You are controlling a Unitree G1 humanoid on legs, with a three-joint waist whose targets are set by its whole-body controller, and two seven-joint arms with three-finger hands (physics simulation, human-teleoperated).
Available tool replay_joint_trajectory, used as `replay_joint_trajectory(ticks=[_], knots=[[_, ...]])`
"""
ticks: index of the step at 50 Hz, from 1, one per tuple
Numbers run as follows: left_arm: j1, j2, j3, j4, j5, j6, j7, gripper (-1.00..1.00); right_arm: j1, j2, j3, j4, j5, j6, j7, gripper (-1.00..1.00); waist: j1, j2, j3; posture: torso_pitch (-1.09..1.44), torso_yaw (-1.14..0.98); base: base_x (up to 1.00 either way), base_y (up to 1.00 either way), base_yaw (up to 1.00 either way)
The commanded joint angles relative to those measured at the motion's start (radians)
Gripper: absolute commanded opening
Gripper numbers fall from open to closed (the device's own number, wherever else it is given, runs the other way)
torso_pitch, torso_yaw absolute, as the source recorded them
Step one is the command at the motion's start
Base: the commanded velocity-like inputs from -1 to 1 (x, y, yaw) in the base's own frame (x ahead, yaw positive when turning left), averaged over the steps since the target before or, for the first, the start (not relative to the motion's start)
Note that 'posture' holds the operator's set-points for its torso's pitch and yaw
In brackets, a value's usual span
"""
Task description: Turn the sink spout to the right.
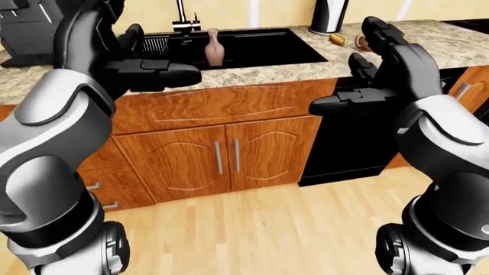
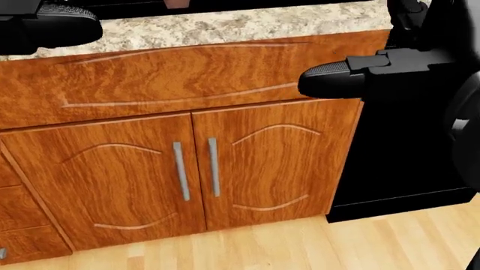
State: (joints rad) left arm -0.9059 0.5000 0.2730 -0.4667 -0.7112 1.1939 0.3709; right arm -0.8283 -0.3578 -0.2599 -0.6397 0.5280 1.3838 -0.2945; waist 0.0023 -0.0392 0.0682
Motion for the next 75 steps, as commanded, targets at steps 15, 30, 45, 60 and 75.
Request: replay_joint_trajectory(ticks=[15,30,45,60,75], knots=[[-0.039,0.027,0.032,-0.014,0.008,-0.034,-0.004,1.00,-0.045,0.013,0.019,-0.033,-0.058,-0.017,0.031,1.00,-0.002,0.107,-0.035,0.00,0.00,0.27,0.00,0.00],[-0.054,0.032,0.031,-0.007,0.006,-0.028,-0.004,1.00,-0.048,0.020,0.020,-0.031,-0.108,-0.011,0.070,1.00,0.004,0.005,-0.040,0.00,0.00,0.26,0.00,0.00],[-0.046,0.029,0.026,-0.015,0.007,-0.032,-0.003,1.00,-0.025,0.022,0.053,-0.006,-0.186,-0.034,0.105,1.00,-0.011,0.087,-0.017,0.00,0.00,0.20,0.00,0.00],[-0.041,0.024,0.033,-0.028,0.012,-0.018,-0.010,1.00,-0.040,0.085,-0.025,-0.016,-0.148,0.012,0.089,1.00,-0.002,0.056,-0.037,0.00,0.00,0.00,0.00,0.00],[-0.020,0.012,0.024,-0.032,0.029,-0.032,-0.020,1.00,-0.011,0.032,-0.010,-0.002,-0.087,-0.035,0.017,1.00,0.025,0.023,-0.032,0.00,0.00,0.07,0.02,0.59]])
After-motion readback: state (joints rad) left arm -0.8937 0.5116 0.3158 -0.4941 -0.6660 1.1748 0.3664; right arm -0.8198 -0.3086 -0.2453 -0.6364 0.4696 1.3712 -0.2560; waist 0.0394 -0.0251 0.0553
